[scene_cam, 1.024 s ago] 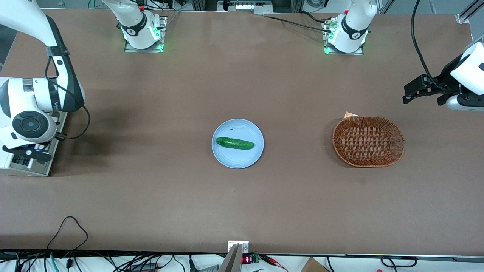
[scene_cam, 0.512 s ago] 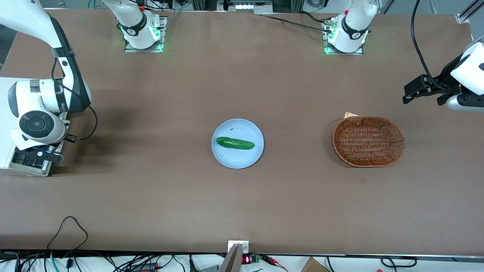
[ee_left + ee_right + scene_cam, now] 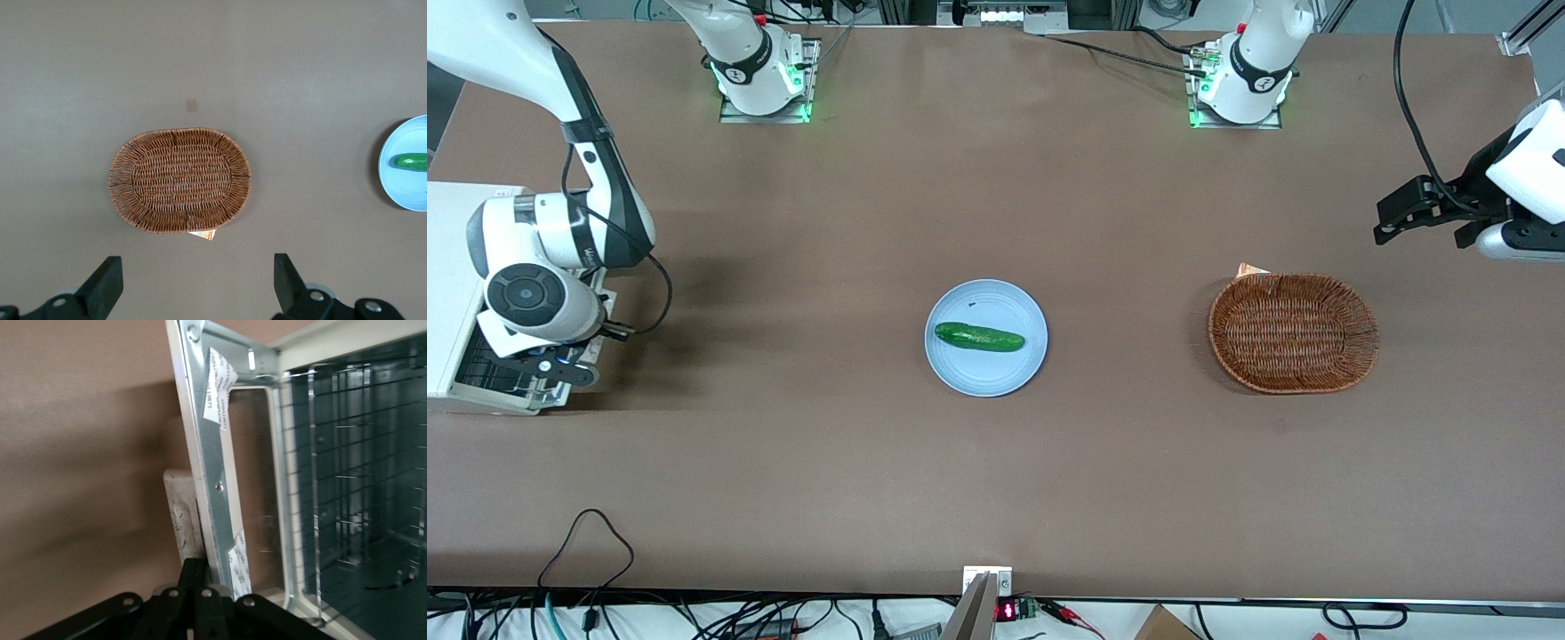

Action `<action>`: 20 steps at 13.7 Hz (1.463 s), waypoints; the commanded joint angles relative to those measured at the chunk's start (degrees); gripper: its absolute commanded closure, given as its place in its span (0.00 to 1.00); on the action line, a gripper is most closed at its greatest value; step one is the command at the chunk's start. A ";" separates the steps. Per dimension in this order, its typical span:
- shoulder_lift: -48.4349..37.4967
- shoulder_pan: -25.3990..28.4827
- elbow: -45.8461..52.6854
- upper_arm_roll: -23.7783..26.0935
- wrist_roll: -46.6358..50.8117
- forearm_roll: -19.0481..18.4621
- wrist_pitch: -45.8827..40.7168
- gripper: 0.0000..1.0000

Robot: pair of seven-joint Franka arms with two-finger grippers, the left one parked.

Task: Open oven door with right arm only

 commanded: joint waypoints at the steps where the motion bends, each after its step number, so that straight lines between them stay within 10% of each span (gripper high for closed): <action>1: 2.86 -0.57 1.11 -1.50 0.21 -0.83 3.45 1.00; 20: 7.43 -0.13 0.06 -1.41 0.38 -0.83 5.74 1.00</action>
